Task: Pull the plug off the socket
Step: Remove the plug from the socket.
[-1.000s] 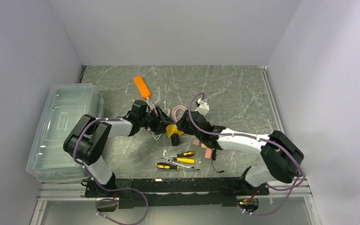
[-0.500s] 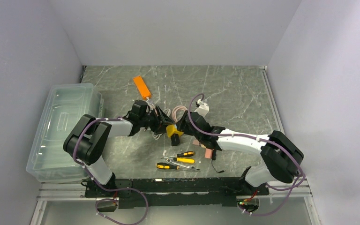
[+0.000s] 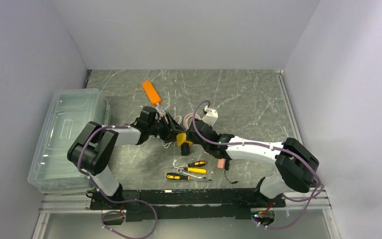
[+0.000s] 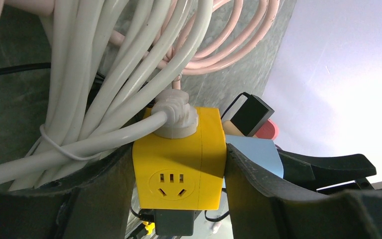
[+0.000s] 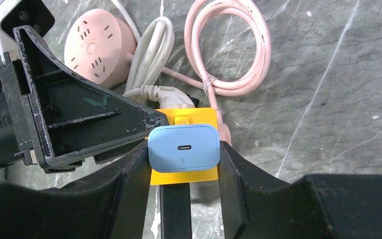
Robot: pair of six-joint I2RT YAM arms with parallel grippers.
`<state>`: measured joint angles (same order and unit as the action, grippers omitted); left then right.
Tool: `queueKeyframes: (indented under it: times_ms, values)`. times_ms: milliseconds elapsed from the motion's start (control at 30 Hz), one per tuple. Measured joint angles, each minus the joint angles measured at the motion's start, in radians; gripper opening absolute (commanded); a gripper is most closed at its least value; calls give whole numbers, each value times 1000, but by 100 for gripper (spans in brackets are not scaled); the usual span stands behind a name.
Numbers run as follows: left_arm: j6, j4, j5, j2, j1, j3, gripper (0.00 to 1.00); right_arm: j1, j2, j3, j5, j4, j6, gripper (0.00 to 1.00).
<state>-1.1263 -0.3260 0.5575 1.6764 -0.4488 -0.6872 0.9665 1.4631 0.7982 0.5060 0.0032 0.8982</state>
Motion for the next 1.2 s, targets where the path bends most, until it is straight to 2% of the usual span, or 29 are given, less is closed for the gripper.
queueKeyframes:
  times_ms: [333, 800, 1200]
  values:
    - [6, 0, -1, 0, 0, 0, 7, 4, 6, 8, 9, -11, 9, 0]
    - [5, 2, -6, 0, 0, -2, 6, -87, -28, -58, -158, 64, 72, 0]
    - [6, 3, -6, 0, 0, -3, 5, -79, -27, -47, -152, 45, 71, 0]
